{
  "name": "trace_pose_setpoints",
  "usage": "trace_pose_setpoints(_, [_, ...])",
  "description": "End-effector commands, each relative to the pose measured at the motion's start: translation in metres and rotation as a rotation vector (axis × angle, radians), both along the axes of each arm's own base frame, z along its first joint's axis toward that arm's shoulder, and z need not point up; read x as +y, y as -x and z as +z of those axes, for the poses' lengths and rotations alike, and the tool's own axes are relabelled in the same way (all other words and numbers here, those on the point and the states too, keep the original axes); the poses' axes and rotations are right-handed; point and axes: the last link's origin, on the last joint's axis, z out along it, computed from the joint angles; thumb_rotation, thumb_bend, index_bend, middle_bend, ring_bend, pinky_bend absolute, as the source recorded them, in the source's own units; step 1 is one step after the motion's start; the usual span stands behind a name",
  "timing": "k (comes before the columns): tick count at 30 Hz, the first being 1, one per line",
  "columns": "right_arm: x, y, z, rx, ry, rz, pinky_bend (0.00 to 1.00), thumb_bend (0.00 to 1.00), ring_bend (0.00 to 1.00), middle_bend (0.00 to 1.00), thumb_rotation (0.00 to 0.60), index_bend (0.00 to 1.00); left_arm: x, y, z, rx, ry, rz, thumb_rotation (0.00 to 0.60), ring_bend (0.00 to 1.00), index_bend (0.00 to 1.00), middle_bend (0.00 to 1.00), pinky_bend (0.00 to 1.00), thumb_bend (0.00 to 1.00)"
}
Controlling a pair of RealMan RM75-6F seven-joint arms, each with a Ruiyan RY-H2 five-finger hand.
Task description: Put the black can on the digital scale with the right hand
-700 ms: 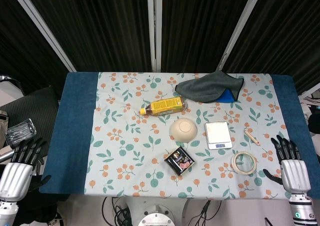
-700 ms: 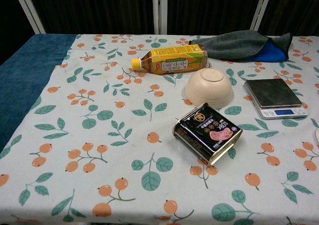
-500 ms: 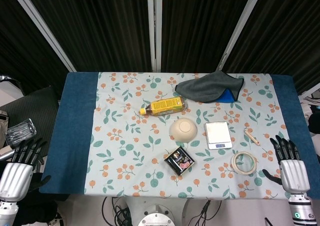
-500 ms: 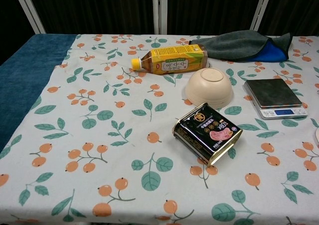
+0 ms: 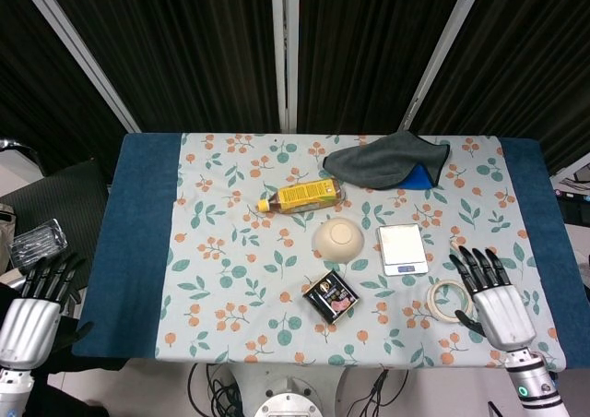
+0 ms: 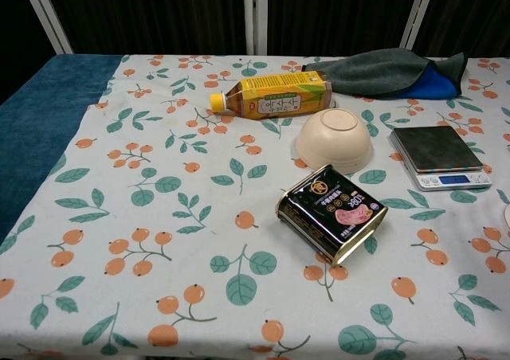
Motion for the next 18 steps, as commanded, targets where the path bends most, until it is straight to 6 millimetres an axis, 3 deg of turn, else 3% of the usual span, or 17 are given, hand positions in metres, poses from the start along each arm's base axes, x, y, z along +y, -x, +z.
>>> trace_pose_setpoints(1, [-0.016,-0.045,-0.015,0.116,-0.131,0.152,0.0,0.03,0.0,0.0,0.6,0.0,0.0,0.0,-0.001,-0.006,-0.004,0.001,0.6,0.0,0.02,0.0,0.0,0.09])
trace_pose_setpoints(10, [-0.044,-0.111,-0.065,0.286,-0.372,0.243,0.0,0.03,0.0,0.0,0.6,0.0,-0.004,0.004,0.0,-0.007,-0.011,0.018,0.6,0.0,0.02,0.0,0.0,0.09])
trace_pose_setpoints(18, [-0.059,-0.143,-0.097,0.347,-0.409,0.284,0.0,0.03,0.0,0.0,0.6,0.0,-0.008,0.011,0.002,-0.015,-0.019,0.035,0.6,0.0,0.02,0.0,0.0,0.09])
